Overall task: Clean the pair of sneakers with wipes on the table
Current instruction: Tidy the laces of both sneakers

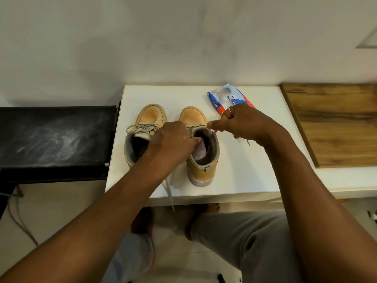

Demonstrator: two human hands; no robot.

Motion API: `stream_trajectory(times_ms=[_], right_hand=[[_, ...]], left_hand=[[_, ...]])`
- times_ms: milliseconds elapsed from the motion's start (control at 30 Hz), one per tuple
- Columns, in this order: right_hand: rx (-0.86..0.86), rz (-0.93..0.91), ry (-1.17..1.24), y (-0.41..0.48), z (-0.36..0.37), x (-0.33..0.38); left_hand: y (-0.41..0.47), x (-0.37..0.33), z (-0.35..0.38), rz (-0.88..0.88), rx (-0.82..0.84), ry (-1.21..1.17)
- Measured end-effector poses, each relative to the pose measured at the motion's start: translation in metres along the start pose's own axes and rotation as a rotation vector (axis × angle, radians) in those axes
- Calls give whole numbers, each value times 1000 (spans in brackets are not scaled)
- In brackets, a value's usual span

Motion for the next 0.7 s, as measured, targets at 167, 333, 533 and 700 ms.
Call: stream_trajectory(times_ms=[167, 333, 533, 700], right_hand=[[-181, -177, 198, 2, 9, 14], [-212, -346, 271, 6, 23, 36], [-40, -382, 251, 5, 36, 42], [31, -477, 296, 5, 36, 43]], left_hand=[[-13, 6, -30, -42, 54, 64], [-22, 15, -60, -41, 85, 68], [-29, 16, -77, 9, -174, -164], [-25, 8, -70, 216, -491, -399]])
Point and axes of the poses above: each hand's wrist, its own y-axis towards the middle knuckle, its own z-axis out of the palm, x = y × z, the point moved 1 cm from there along y, towards the middle knuckle, and after that the axes turned 4 degrees about x, right-handed, at the moved point
